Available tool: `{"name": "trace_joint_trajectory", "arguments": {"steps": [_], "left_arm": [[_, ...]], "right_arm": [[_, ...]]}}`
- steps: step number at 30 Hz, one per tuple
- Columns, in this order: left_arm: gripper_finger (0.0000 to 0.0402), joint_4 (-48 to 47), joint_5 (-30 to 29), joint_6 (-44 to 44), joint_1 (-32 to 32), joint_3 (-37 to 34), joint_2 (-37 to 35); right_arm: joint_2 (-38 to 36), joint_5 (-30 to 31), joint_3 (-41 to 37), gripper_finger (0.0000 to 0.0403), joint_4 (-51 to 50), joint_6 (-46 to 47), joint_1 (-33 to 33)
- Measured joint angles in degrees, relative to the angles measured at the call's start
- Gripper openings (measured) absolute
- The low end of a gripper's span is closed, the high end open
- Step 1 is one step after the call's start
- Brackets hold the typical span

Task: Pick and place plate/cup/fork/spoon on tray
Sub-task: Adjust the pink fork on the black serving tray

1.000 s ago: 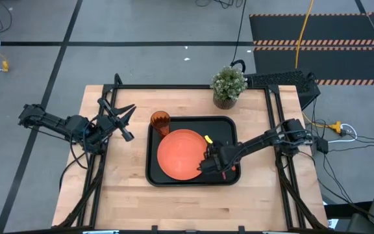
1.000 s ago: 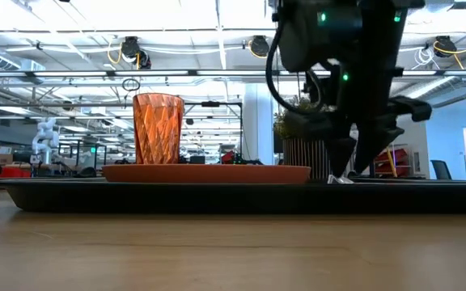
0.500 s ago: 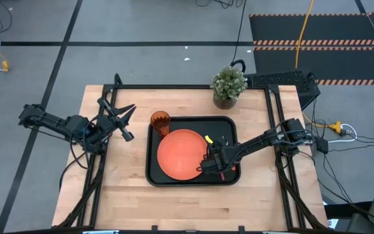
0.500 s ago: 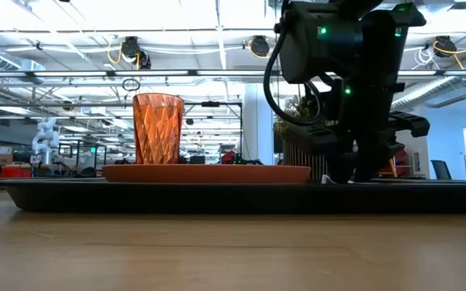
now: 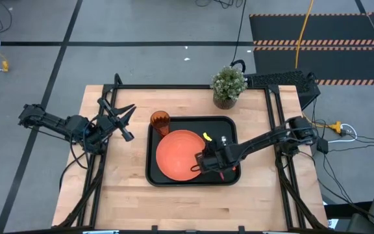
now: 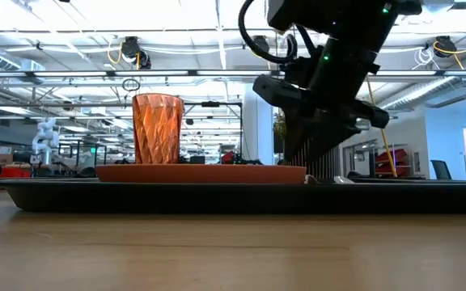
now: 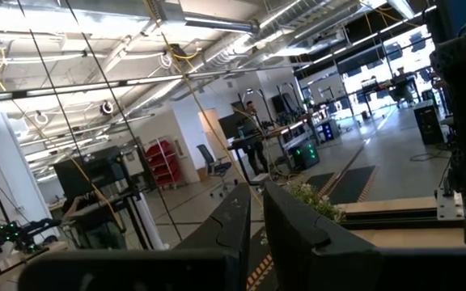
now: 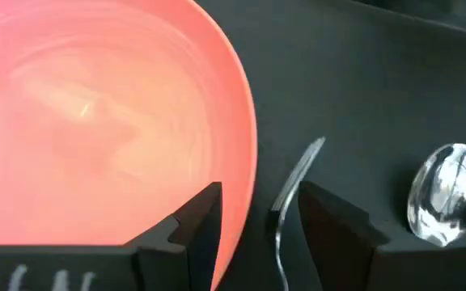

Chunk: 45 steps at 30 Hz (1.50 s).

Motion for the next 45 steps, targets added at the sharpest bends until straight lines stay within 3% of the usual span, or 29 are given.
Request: {"name": "trace_joint_trajectory", "arguments": {"steps": [10,16,22,35,37,42,45], "left_arm": [[0.0042,-0.09,0.0,-0.04,0.0,0.0,0.0],[0.0042,-0.07,0.0,-0.04,0.0,0.0,0.02],[0.0042,-0.07,0.0,-0.09,0.0,0.0,0.0],[0.0042,-0.16,0.0,-0.26,-0.09,0.0,0.02],[0.0042,-0.17,0.0,-0.31,-0.09,0.0,0.02],[0.0042,-0.29,0.0,-0.41,-0.09,0.02,0.02],[0.0042,-0.46,0.0,-0.44,-0.09,0.02,0.02]], "right_arm": [[-0.44,-0.46,-1.24,0.0158,-9.47,6.65,0.0],[-0.4,-3.44,-4.77,0.0158,-2.99,6.69,0.02],[-1.15,1.13,-6.57,0.0158,10.59,-2.21,0.42],[-2.69,2.42,-6.51,0.0157,9.22,-2.09,1.06],[-2.69,0.27,-6.51,0.0157,9.84,-2.52,1.14],[-2.71,-11.66,-6.51,0.0157,10.46,0.21,1.71],[-2.71,-11.65,-6.51,0.0157,10.5,2.08,3.09]]}}
